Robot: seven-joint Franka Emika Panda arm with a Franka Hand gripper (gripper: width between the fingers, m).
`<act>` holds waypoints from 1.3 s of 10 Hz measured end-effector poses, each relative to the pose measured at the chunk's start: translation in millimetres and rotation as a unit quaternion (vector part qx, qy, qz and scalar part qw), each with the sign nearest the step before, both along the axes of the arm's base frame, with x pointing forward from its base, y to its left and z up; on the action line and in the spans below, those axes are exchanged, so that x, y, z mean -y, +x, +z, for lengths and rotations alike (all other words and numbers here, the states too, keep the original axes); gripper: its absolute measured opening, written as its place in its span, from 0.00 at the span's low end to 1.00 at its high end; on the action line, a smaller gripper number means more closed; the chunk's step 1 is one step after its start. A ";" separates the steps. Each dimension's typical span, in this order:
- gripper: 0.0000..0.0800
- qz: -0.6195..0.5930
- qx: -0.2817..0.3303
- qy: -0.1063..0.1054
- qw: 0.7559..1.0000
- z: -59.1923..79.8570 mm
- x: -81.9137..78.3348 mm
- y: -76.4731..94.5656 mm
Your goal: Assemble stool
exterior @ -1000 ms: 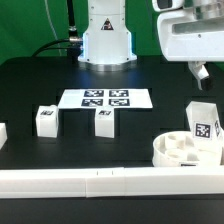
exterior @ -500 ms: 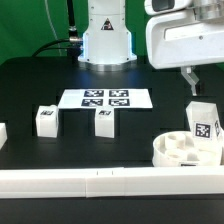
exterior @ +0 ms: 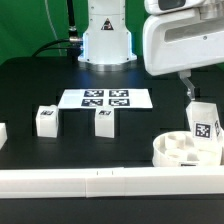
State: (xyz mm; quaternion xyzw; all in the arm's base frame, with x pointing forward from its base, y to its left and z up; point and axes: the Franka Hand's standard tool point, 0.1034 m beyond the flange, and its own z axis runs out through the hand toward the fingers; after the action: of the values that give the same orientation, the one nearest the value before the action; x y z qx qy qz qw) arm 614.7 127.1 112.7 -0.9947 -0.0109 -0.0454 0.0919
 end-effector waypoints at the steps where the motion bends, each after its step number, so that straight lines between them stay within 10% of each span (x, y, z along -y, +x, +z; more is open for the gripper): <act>1: 0.81 0.056 0.011 -0.007 0.998 -0.8 1.9 0.5; 5: 0.81 0.304 0.066 -0.063 0.948 -6.5 9.5 8.4; 13: 0.81 0.469 0.080 -0.089 0.875 -17.4 14.9 5.9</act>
Offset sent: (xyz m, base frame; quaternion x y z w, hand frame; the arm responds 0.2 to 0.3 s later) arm 0.0143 -0.0008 0.0002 -0.0397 0.0172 -0.3396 0.9396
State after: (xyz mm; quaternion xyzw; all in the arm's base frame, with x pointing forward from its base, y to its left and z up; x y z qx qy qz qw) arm 620.6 112.3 95.3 -0.8700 -0.4870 -0.0751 0.0122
